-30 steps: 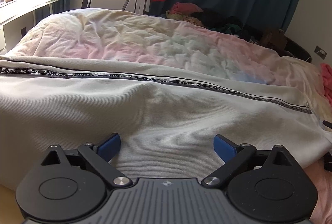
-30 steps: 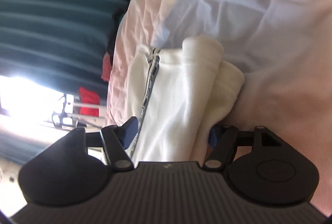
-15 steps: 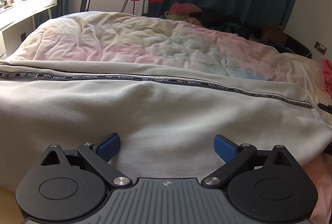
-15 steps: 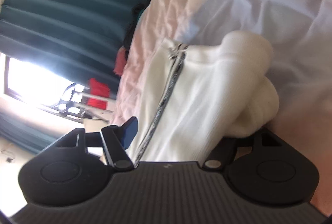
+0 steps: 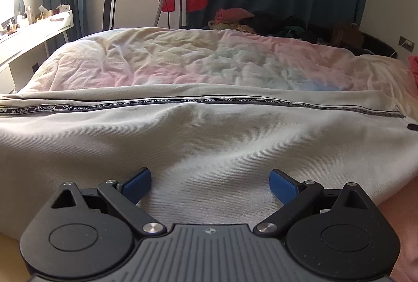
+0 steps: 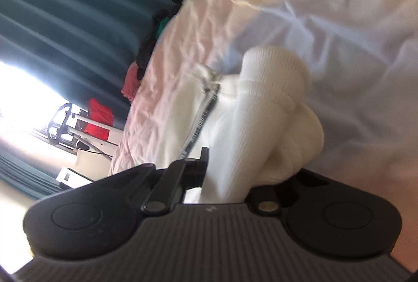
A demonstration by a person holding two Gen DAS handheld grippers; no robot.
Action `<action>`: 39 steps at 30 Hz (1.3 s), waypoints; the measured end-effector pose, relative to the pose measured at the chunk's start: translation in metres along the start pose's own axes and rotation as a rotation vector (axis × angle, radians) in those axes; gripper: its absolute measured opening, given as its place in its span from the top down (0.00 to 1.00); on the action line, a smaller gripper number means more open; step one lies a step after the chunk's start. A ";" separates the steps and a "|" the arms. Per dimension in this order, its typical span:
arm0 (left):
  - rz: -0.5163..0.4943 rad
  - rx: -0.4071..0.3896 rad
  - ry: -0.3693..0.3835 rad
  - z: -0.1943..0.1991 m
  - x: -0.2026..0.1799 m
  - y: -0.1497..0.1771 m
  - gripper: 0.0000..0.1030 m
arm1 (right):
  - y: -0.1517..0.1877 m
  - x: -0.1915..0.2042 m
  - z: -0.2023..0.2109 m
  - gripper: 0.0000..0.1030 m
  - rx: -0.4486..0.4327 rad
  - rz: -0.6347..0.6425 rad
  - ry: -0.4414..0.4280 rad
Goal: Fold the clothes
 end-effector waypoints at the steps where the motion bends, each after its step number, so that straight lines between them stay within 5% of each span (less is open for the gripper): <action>1: -0.006 -0.003 -0.003 0.000 -0.001 0.001 0.05 | -0.003 0.005 0.003 0.91 -0.014 0.012 0.001; 5: 0.036 -0.020 0.000 0.007 0.004 -0.002 0.05 | -0.013 0.004 0.012 0.91 -0.076 -0.019 -0.005; 11: 0.244 -0.104 0.046 0.028 0.038 -0.029 0.04 | -0.026 -0.027 0.024 0.91 -0.126 -0.110 0.040; 14: 0.205 -0.038 0.000 0.016 0.040 -0.030 0.03 | -0.027 -0.032 0.028 0.91 -0.118 -0.068 0.069; 17: 0.057 0.041 -0.092 -0.005 0.027 -0.015 0.02 | -0.029 -0.022 0.032 0.91 -0.123 0.031 0.085; 19: -0.007 0.053 -0.123 -0.011 0.018 -0.007 0.00 | -0.028 -0.005 0.036 0.91 -0.135 0.160 0.120; 24: 0.042 0.069 -0.098 -0.013 0.023 -0.008 0.00 | -0.013 0.067 0.049 0.91 -0.183 0.577 0.300; 27: 0.069 0.066 -0.069 -0.008 0.025 -0.012 0.00 | 0.008 0.117 0.061 0.91 -0.271 0.783 0.333; 34: 0.278 0.025 0.038 0.016 0.051 -0.039 0.01 | 0.100 0.235 0.089 0.91 -0.464 1.222 0.151; 39: 0.387 -0.012 0.043 0.032 0.086 -0.064 0.01 | 0.185 0.277 0.082 0.91 -0.431 1.439 -0.029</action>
Point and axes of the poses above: each gripper's, at about its wrist camera, not at the fingertips, and z roughly against the way its jaws point, x to its left, y to its underside, the point moved 4 cm from there along -z, roughly the way its jaws point, and after that the axes turned 14 degrees about z, right-handed, at the moved point
